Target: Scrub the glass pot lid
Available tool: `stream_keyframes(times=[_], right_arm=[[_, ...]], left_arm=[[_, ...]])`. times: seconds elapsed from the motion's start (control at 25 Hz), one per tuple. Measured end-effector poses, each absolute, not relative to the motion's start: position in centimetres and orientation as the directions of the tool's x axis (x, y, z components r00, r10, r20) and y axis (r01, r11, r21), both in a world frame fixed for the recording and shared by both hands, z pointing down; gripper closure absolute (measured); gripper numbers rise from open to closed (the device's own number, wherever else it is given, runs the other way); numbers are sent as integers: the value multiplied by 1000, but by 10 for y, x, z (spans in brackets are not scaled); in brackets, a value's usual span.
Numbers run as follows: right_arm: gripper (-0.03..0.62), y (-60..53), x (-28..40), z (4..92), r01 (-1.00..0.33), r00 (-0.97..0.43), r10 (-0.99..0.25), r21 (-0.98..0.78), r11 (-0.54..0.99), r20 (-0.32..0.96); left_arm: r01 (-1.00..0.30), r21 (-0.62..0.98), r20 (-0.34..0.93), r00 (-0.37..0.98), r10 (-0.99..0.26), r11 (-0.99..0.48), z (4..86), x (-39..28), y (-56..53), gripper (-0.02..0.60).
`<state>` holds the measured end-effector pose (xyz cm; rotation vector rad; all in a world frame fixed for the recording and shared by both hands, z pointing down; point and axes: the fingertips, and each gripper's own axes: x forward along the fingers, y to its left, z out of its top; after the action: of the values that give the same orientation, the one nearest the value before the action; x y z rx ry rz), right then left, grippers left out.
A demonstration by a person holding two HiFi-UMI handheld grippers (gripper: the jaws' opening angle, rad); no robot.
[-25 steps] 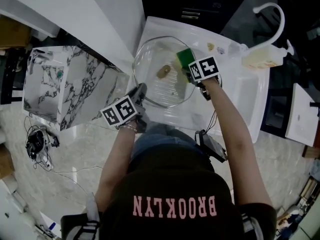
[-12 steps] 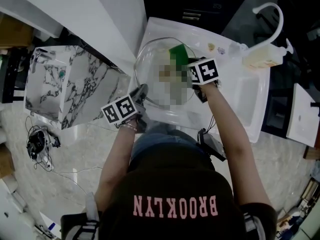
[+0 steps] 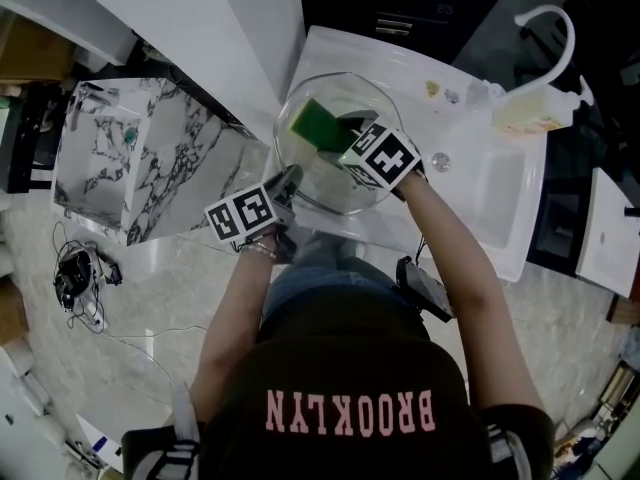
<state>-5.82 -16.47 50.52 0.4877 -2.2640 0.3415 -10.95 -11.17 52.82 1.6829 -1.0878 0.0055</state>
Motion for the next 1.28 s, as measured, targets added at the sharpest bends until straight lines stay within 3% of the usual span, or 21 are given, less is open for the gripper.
stream_keyframes(times=[0.4, 1.28], right_arm=[[316, -156, -82, 518, -253, -550, -157, 16, 967, 820], [316, -193, -73, 532, -564, -544, -182, -196, 802, 819]], left_arm=[[-670, 743, 524, 581, -622, 0, 530, -111, -108, 537], [-682, 731, 525, 571, -632, -9, 527, -111, -109, 536]])
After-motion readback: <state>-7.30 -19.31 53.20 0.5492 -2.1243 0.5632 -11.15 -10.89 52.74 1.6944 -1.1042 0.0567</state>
